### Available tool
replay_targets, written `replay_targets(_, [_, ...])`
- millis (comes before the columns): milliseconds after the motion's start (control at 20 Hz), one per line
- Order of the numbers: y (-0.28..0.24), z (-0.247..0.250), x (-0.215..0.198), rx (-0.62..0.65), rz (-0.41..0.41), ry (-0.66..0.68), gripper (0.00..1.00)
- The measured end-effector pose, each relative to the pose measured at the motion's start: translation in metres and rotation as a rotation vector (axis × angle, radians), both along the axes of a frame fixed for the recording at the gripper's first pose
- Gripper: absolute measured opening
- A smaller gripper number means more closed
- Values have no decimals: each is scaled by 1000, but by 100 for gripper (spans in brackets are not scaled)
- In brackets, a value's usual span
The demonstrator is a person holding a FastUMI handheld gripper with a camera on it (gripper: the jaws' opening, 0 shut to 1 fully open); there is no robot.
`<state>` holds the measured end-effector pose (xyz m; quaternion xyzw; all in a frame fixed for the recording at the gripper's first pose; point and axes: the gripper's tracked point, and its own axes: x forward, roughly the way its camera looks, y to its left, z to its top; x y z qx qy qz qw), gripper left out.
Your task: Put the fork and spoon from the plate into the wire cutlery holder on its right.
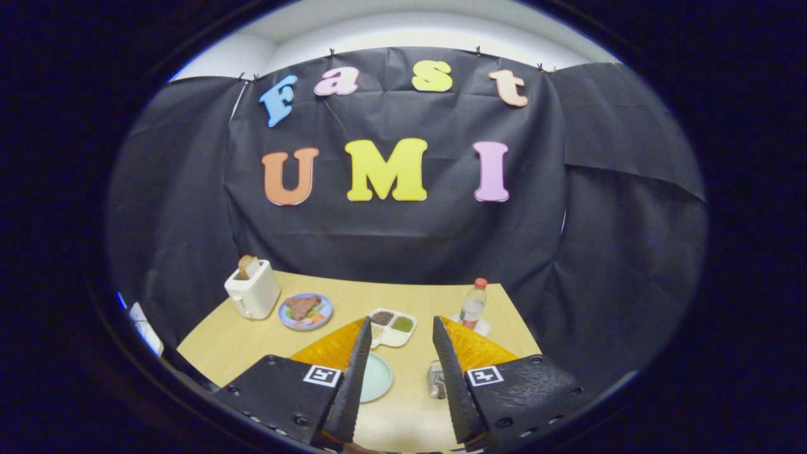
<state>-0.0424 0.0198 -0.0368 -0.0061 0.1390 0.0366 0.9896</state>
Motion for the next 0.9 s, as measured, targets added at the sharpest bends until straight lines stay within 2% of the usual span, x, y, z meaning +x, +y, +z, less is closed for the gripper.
replay_targets(200, [40,33,-8,40,-18,-63,68])
replay_targets(350, [61,44,-10,31,-35,-100,82])
replay_targets(450, [71,48,-10,21,-40,-110,87])
replay_targets(750, [78,52,-9,12,-48,-106,96])
replay_targets(900, [72,60,-5,-21,-55,-110,96])
